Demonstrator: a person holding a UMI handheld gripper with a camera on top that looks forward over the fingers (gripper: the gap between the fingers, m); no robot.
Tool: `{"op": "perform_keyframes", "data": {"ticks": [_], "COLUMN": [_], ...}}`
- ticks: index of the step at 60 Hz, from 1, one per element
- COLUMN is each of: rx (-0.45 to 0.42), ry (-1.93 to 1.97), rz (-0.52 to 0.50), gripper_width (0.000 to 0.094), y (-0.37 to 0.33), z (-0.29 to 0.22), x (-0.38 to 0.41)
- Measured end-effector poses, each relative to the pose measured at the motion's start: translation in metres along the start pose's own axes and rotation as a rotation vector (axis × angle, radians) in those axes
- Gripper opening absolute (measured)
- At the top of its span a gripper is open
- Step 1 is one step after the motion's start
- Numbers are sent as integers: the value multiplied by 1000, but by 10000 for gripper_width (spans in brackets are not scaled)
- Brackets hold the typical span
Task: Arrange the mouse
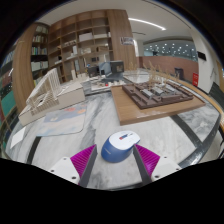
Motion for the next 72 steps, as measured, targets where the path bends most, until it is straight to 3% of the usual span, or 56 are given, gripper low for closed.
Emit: {"op": "perform_keyframes", "data": {"ticks": [20,21,25,32,37,45,53,61,67,72], "rx": [47,55,51,52,42,-93,-126,-23,97,142], "ry": [-50,-42,-17,8,-4,-94,-205,-248,-219,-160], "rz": [54,61,85,94,51,-40,-173,-206,-147,-165], "gripper_width": [728,768,552,471,397,394,391,390,389,394], "y": [65,66,71,71,63,54,88,156,202,220], "z": [-21,-21,-26,-26,-37,-108,-151,-122,-87,-66], "x": [5,4,-1,-2,11,74,169,217,206,197]}}
Point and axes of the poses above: the point between the fingertips, and its own axes, seen from behind it with the camera up: x to the left, z down, y forward, the way the camera looks, the point moved 10 cm from there along -y, backward, against the way the camera looks, and after that the axes turned 13 degrees about -z, right-handed, at the moved point
